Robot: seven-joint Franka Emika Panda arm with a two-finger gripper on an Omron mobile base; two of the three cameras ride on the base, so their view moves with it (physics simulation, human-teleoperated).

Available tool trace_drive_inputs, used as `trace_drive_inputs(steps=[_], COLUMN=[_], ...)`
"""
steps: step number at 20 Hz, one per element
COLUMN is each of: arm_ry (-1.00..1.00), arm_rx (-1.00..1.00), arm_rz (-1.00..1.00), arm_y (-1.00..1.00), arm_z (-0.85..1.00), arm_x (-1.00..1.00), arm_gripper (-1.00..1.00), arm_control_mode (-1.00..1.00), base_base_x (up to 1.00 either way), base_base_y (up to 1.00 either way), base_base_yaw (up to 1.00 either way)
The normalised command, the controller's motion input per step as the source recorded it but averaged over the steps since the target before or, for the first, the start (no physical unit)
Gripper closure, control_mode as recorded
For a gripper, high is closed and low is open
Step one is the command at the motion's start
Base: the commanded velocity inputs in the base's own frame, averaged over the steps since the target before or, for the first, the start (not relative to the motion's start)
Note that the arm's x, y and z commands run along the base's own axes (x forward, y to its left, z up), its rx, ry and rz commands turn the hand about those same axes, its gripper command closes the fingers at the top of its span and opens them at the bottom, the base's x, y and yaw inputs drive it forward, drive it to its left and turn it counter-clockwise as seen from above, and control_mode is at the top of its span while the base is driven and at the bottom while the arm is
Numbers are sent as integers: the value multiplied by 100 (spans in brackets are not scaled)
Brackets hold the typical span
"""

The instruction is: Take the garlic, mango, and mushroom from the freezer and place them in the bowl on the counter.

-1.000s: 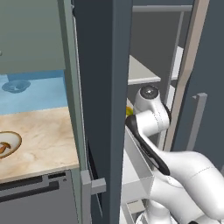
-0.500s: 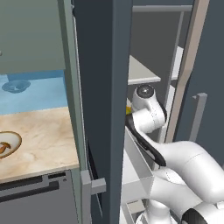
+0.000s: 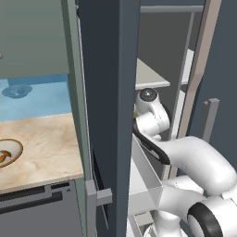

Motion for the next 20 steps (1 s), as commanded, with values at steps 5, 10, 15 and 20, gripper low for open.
trace_drive_inputs(steps=[5,10,15,20], arm_ry=[0,0,0,0], arm_rx=[-3,-2,0,0], arm_rz=[0,0,0,0], arm_y=[0,0,0,0], arm_z=[-16,-10,-7,-8], arm_x=[24,23,23,30], arm_gripper=[-100,-100,-100,-100], arm_control_mode=[-100,-100,-100,-100], base_base_x=[0,0,0,0], base_base_y=[0,0,0,0], base_base_yaw=[0,0,0,0])
